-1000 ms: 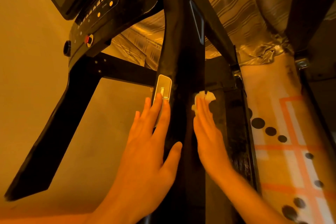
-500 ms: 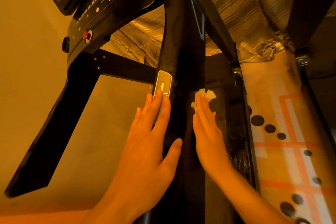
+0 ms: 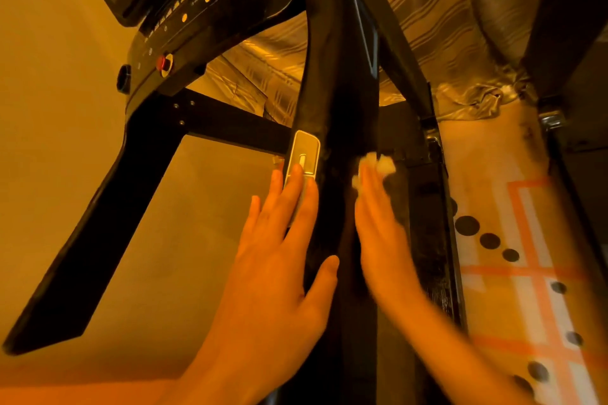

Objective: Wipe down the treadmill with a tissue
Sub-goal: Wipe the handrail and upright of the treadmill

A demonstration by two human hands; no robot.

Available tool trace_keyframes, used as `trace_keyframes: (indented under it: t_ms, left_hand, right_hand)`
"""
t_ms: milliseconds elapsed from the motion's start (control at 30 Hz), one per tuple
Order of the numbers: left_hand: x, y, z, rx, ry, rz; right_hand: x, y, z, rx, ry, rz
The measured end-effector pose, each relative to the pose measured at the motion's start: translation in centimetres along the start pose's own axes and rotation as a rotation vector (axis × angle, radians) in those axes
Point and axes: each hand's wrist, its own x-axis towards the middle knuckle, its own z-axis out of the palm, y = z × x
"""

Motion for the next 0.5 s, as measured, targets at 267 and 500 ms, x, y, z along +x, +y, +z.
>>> trace_keyframes:
  t_ms: [267, 500]
  left_hand:
    - [0.1, 0.3, 0.0, 0.039, 0.000, -0.026]
    - [0.0, 0.1, 0.0, 0.014, -0.004, -0.016]
  right_hand:
    - [9.0, -0.8, -1.5, -0.140, -0.006, 0.036]
    - [-1.2, -0.4, 0.2, -0.055, -0.021, -0.046]
